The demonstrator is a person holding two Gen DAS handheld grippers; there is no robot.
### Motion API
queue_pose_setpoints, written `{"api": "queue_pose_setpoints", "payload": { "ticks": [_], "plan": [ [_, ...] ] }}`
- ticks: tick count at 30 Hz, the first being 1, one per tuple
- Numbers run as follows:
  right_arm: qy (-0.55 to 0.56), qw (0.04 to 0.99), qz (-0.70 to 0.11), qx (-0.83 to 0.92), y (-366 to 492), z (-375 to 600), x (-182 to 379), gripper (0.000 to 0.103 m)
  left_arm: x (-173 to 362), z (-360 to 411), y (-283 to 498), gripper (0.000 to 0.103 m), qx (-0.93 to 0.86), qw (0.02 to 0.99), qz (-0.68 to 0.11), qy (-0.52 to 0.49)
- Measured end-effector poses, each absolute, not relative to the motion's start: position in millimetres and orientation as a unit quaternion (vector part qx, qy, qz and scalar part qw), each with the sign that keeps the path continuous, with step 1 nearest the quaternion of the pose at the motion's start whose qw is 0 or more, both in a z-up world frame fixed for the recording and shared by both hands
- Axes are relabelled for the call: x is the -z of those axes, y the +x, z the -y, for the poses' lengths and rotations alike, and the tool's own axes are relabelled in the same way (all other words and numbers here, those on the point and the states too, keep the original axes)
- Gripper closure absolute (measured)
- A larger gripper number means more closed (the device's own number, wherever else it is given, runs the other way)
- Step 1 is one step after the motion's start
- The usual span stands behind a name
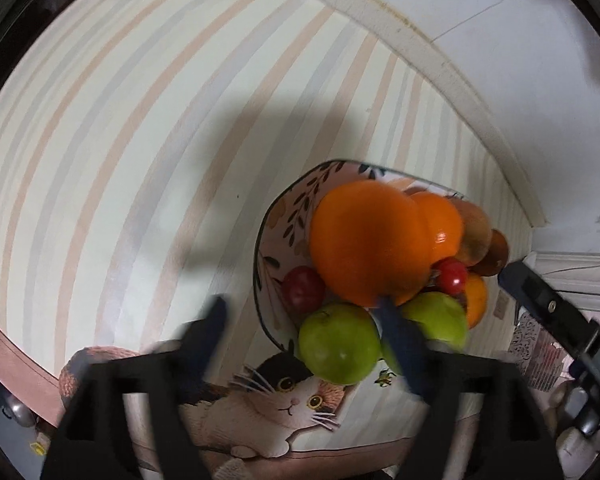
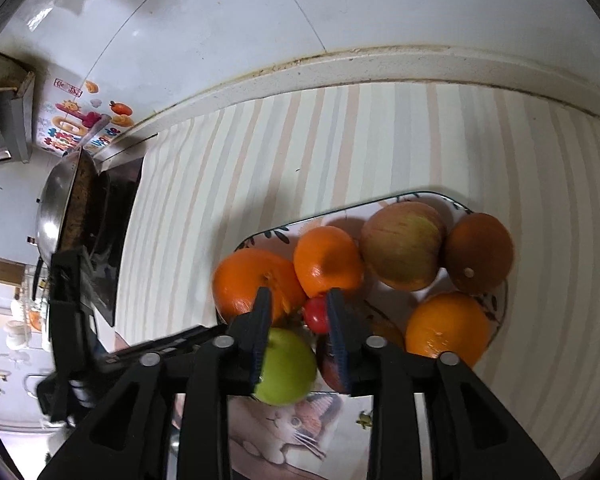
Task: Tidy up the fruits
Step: 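Raise both tools away from the plate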
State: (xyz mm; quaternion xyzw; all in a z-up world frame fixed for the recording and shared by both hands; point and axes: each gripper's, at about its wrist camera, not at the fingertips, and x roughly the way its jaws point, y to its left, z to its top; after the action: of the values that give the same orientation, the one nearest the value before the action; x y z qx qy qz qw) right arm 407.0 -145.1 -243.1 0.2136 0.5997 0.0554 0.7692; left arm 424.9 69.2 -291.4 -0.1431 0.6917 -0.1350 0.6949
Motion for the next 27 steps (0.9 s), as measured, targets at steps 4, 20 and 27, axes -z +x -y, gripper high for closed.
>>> {"api": "queue_pose_setpoints", "payload": {
  "ticks": [4, 20, 27],
  "plan": [
    [0.164, 0.790, -0.590, -0.029, 391.5, 150.5, 229.5, 0.017, 268.1, -72.8, 416.2, 0.014, 0.112, 0.725, -0.671, -0.108],
    [0.039, 0.811, -0.583, -0.009, 338.5, 184.5, 201.9, 0.007, 206.4, -17.3, 349.5, 0.013, 0.021, 0.794, -0.606, -0.045],
    [0.026, 0.824, -0.565, -0.016, 328.0, 196.1, 181.0, 0.007, 188.0, -2.2, 332.4, 0.013, 0.012, 0.807, -0.588, -0.048]
  ]
}}
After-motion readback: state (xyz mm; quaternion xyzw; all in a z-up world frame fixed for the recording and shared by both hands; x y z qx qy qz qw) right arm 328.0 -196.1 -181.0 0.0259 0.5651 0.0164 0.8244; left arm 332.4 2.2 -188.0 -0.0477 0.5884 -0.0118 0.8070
